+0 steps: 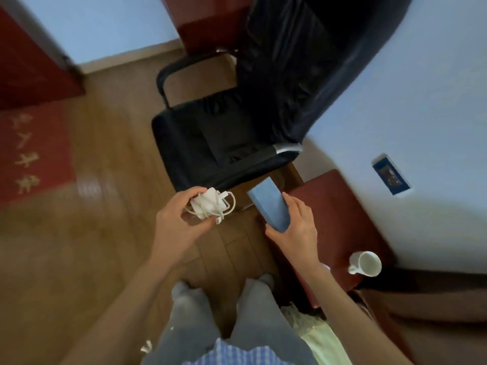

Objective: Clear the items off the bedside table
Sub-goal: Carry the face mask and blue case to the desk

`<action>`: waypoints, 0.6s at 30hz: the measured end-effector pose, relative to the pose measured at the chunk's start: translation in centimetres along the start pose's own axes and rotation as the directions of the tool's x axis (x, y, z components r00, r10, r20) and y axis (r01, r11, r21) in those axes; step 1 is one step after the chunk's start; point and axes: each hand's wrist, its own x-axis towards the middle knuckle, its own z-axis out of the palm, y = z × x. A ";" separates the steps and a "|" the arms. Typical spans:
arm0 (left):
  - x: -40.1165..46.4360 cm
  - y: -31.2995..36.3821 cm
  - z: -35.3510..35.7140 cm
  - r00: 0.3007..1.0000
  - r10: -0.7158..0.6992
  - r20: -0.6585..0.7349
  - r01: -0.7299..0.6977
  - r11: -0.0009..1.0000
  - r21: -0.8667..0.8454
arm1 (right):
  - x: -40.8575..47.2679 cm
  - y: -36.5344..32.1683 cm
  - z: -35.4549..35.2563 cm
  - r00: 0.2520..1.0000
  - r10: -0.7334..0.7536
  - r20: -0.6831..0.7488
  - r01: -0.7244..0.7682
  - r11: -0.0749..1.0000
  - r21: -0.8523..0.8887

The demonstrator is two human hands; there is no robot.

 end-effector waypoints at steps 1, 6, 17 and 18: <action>-0.5 -0.7 -1.8 0.999 -0.014 -0.038 0.014 1.000 -0.005 | 0.4 -1.7 0.9 0.999 -0.043 0.023 0.043 0.999 -0.005; -3.5 -4.9 -11.3 0.973 -0.119 -0.196 0.106 0.992 -0.073 | 0.8 -11.1 5.7 0.977 -0.193 0.094 0.195 0.981 -0.010; -6.9 -14.0 -28.0 0.901 -0.210 -0.380 0.144 0.970 -0.196 | -0.1 -29.5 16.5 0.934 -0.328 0.142 0.333 0.943 -0.009; -6.7 -14.7 -28.8 0.895 -0.221 -0.388 0.148 0.966 -0.210 | 0.2 -30.7 17.0 0.928 -0.345 0.141 0.351 0.936 -0.017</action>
